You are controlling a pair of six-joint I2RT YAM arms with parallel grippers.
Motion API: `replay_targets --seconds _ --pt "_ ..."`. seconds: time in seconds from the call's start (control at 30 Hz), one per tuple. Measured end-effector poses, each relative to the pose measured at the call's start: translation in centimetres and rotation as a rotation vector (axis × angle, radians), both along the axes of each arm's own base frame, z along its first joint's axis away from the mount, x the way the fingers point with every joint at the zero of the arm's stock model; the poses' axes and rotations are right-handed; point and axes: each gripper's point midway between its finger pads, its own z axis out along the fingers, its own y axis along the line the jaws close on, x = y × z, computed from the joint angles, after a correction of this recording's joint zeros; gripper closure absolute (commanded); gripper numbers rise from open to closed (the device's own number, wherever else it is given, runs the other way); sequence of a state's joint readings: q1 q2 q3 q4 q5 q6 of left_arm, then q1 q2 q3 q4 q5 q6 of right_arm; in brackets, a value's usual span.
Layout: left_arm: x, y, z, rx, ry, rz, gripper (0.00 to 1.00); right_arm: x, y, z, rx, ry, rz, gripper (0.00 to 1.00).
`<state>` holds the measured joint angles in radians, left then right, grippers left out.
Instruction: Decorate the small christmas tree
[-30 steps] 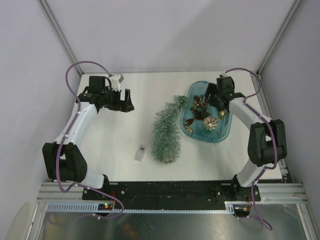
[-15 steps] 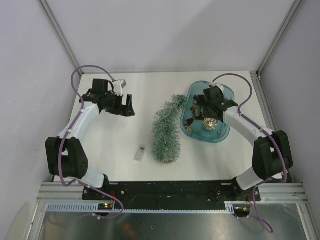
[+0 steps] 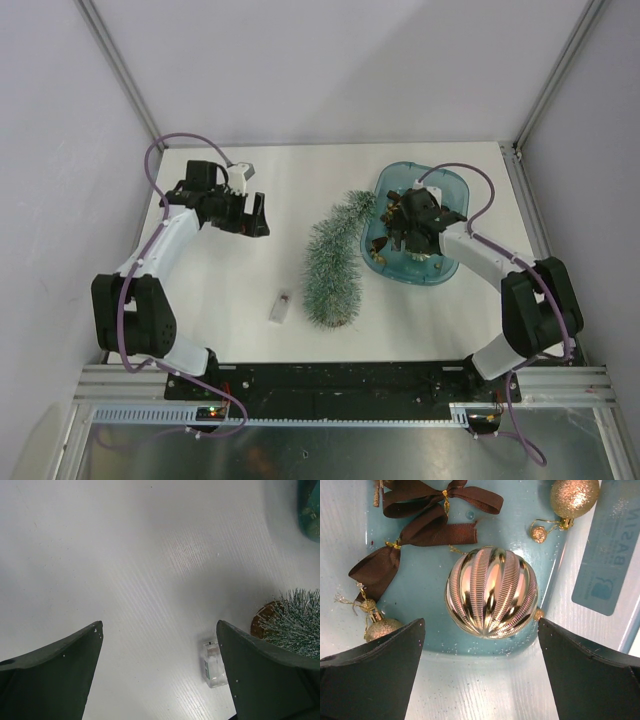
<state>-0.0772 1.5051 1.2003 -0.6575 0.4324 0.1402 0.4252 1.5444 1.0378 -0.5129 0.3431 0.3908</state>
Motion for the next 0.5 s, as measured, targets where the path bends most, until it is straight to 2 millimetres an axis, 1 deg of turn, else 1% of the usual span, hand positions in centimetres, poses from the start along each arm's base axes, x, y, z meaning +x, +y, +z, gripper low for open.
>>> replay_targets --seconds 0.13,0.2,0.33,0.5 --pt "-0.2 0.0 0.0 0.002 -0.003 -0.002 0.00 0.2 0.3 -1.0 -0.006 0.013 0.005 0.01" --pt "-0.3 0.1 0.2 0.004 -0.008 -0.006 0.00 0.2 0.3 -1.4 -0.010 0.020 0.005 0.04" --pt "-0.4 0.1 0.7 0.007 -0.028 -0.012 0.00 0.2 0.2 -2.0 -0.019 0.030 0.003 0.13" --pt "-0.4 0.1 1.1 0.007 -0.043 -0.015 0.00 0.3 -0.1 -2.3 -0.023 0.027 -0.008 0.26"
